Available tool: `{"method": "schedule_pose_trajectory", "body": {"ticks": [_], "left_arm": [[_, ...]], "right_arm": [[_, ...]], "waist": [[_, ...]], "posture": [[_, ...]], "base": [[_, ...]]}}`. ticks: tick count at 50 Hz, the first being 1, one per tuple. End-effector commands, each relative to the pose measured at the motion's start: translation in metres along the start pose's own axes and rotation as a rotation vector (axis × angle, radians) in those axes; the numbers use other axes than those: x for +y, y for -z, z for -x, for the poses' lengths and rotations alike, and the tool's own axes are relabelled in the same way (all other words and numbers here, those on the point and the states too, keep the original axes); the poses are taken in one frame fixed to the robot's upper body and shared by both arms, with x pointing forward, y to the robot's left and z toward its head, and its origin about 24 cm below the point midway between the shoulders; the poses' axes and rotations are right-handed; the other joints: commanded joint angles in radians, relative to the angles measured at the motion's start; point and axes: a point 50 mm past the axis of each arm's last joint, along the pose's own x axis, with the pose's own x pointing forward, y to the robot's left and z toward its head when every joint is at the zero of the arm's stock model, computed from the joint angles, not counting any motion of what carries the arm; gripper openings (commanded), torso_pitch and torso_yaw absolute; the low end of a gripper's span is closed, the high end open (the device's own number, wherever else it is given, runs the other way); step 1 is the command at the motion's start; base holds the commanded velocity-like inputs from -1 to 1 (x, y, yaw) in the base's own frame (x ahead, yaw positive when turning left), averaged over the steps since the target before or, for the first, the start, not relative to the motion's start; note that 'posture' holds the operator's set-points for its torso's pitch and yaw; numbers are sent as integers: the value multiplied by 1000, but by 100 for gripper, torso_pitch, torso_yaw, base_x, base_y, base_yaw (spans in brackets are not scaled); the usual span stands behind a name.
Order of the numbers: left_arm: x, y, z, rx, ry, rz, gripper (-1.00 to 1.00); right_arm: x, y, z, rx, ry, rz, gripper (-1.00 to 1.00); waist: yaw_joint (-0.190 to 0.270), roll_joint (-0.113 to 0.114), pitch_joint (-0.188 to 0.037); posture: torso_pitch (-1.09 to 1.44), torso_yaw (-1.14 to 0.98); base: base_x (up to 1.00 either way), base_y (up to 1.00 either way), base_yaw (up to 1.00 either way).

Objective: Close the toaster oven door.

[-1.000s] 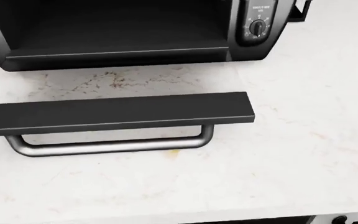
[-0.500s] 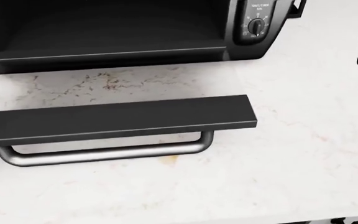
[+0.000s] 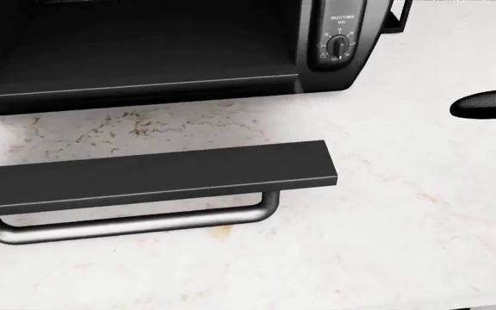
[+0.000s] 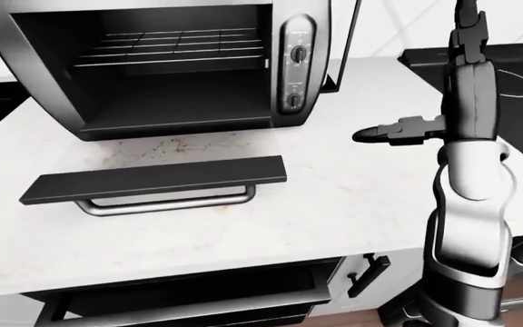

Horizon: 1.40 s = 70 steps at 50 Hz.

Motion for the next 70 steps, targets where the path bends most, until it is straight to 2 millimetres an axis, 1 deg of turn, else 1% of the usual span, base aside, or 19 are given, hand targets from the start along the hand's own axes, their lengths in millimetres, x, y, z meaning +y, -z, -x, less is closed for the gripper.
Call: {"method": "schedule_pose_trajectory", "body": {"ticks": [1, 9, 19, 28, 37, 44, 53, 59, 66, 70], "left_arm": [[4, -20, -3, -92, -15, -5, 100], [7, -19, -3, -92, -24, -7, 100], [14, -14, -3, -85, -42, -23, 100], [22, 1, -2, -64, -66, -51, 100], [26, 3, -2, -59, -82, -60, 100], [26, 3, -3, -63, -80, -63, 100], [30, 2, -3, -65, -89, -64, 100], [31, 0, -4, -68, -91, -63, 100], [32, 0, -3, -69, -92, -63, 100], [32, 0, -3, -70, -93, -64, 100]], "right_arm": [[-7, -16, -2, -76, 29, 15, 100], [-1, -15, 1, -79, 10, 14, 100], [4, -18, 2, -86, -9, 10, 100], [6, -19, 3, -89, -22, 5, 100], [12, -19, 5, -90, -45, -3, 100], [22, -17, 9, -80, -69, -21, 100], [36, -20, 14, -79, -103, -44, 100], [43, -22, 13, -77, -113, -51, 100], [56, -26, 10, -65, -129, -84, 100], [62, -25, 13, -60, -142, -89, 100]], "waist": [[0, 3, -22], [-1, 5, -21], [0, 8, -22], [1, 9, -24], [1, 8, -26], [1, 10, -27], [0, 16, -29], [-2, 18, -29], [-3, 21, -30], [-3, 22, -30]], "posture": [[0, 0], [0, 0], [0, 0], [0, 0], [0, 0], [0, 0], [0, 0], [0, 0], [0, 0], [0, 0]], "base": [[0, 0, 0], [0, 0, 0], [0, 0, 0], [0, 0, 0], [0, 0, 0], [0, 0, 0], [0, 0, 0], [0, 0, 0], [0, 0, 0], [0, 0, 0]]}}
